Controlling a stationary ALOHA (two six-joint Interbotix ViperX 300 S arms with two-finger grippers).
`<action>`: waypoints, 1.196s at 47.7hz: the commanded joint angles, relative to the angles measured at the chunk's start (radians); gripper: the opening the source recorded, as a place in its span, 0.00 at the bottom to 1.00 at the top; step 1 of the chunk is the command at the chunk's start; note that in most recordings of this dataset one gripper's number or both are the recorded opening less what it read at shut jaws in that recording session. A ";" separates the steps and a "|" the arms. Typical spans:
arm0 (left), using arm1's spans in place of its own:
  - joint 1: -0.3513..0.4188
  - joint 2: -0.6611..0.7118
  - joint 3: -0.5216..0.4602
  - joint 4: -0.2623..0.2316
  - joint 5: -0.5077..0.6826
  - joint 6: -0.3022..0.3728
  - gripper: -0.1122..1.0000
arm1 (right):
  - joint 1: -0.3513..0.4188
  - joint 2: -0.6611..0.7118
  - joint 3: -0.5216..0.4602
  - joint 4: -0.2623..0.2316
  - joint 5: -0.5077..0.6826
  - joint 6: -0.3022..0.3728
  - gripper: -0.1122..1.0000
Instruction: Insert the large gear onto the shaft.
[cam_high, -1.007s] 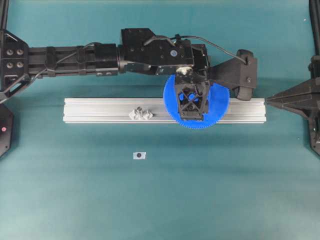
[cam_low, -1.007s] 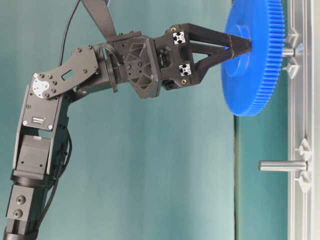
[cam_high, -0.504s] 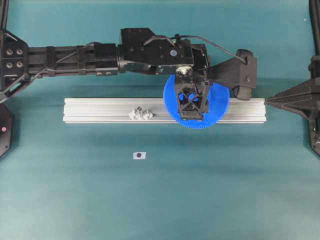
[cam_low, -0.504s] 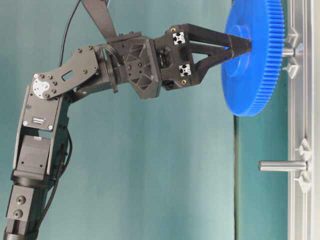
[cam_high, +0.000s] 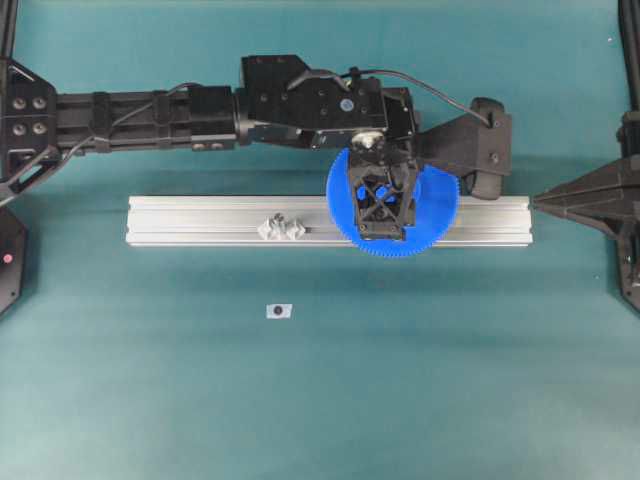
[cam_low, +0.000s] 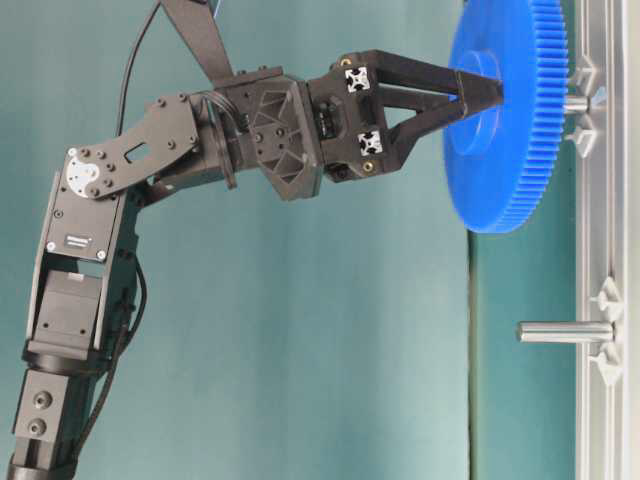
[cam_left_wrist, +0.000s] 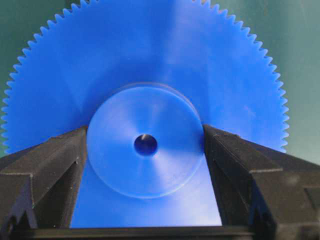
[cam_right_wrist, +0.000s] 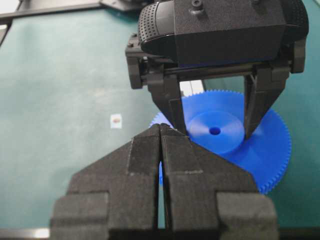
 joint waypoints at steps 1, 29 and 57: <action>0.000 -0.023 -0.005 0.002 0.003 0.002 0.79 | -0.002 0.005 -0.009 0.002 -0.003 0.009 0.10; 0.002 -0.026 -0.002 0.000 0.003 0.003 0.79 | -0.002 0.005 -0.011 0.000 -0.003 0.009 0.10; 0.000 -0.028 0.006 0.002 0.006 0.015 0.79 | -0.002 0.005 -0.009 0.000 -0.005 0.009 0.10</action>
